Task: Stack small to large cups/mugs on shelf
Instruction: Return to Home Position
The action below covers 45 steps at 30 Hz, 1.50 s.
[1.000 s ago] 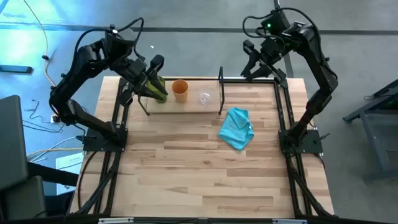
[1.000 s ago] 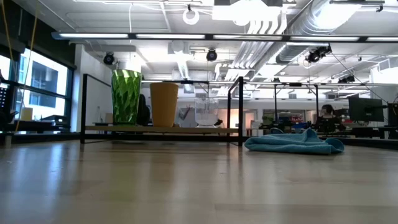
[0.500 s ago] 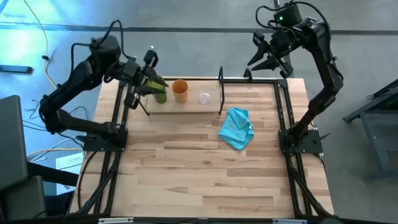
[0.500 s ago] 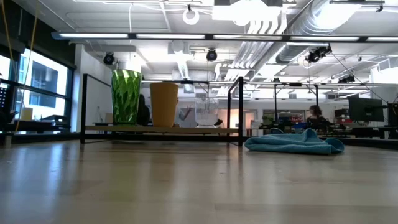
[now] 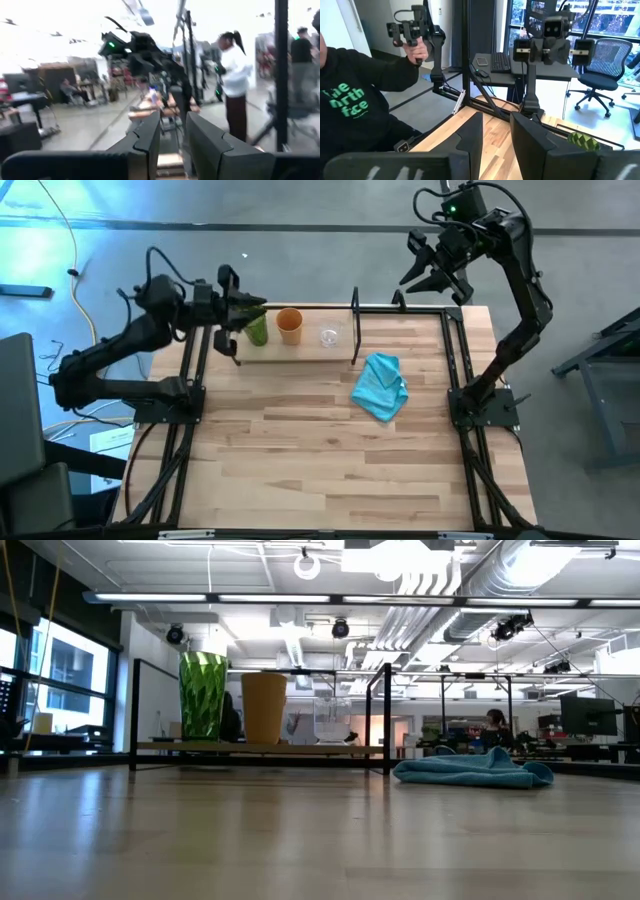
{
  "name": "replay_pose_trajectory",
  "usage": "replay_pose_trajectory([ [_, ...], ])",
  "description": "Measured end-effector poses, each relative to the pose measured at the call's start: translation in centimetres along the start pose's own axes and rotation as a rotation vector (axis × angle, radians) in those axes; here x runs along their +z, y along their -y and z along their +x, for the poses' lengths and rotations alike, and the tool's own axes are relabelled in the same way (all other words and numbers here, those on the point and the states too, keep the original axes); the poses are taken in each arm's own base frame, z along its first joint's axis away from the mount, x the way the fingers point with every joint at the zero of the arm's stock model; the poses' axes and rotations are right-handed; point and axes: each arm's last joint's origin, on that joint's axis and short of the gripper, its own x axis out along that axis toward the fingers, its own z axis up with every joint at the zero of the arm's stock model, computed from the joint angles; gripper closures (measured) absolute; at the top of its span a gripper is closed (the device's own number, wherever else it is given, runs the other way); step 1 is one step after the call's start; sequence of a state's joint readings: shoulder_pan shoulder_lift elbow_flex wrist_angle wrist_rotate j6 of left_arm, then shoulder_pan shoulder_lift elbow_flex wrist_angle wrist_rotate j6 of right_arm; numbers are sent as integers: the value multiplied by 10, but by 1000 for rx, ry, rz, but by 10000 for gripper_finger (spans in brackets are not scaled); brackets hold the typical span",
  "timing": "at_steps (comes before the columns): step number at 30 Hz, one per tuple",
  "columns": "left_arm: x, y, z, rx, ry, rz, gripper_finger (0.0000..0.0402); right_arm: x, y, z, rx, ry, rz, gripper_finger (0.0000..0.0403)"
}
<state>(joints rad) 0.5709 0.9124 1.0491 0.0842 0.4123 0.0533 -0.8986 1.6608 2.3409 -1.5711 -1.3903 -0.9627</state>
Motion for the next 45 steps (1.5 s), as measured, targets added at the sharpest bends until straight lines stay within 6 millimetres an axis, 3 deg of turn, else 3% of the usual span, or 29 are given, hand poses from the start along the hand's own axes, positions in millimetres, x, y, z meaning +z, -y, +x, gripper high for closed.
replay_pose_trajectory([
  [14, -65, 46, 9, 163, 124, 50, 316, 0, 0, 1, 2, 0, 4, 311],
  [19, -83, 52, -3, 154, 94, 61, 316, 0, 0, 1, 3, 1, 23, 311],
  [34, -112, 62, -54, 172, 221, 15, 316, 0, 0, 1, 3, 1, 22, 311],
  [45, -156, 67, -74, 253, 293, -72, 316, 0, 0, 1, -8, -15, 26, 311],
])
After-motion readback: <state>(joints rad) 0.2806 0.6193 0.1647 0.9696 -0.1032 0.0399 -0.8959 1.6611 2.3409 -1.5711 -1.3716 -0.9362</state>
